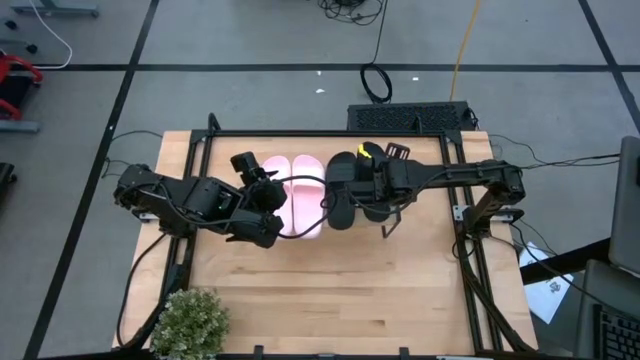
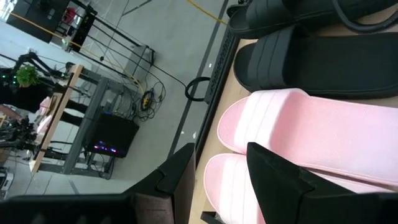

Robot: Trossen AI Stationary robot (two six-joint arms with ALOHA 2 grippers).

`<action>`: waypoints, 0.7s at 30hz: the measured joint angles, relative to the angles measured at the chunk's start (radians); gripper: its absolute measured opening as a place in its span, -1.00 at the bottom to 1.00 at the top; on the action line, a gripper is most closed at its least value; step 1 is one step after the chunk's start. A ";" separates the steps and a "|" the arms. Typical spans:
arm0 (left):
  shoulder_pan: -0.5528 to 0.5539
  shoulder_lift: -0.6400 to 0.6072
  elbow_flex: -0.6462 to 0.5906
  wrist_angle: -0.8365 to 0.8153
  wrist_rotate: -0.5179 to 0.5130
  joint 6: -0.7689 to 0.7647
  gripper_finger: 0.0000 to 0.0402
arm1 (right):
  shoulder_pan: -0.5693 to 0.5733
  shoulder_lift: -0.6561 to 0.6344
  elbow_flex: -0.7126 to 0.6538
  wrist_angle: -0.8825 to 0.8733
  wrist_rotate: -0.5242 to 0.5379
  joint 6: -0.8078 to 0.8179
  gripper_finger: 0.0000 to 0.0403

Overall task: Pick and place slides into the shelf
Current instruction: Put the black slipper on the shelf

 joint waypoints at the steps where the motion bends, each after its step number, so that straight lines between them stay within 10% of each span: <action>1: 0.000 0.000 0.000 0.000 0.000 0.000 -0.24 | 0.000 0.000 0.000 0.000 -0.007 -0.004 -1.00; 21: 0.000 0.000 0.000 0.000 -0.004 0.002 -0.24 | -0.066 -0.004 0.000 0.001 -0.056 -0.046 -1.00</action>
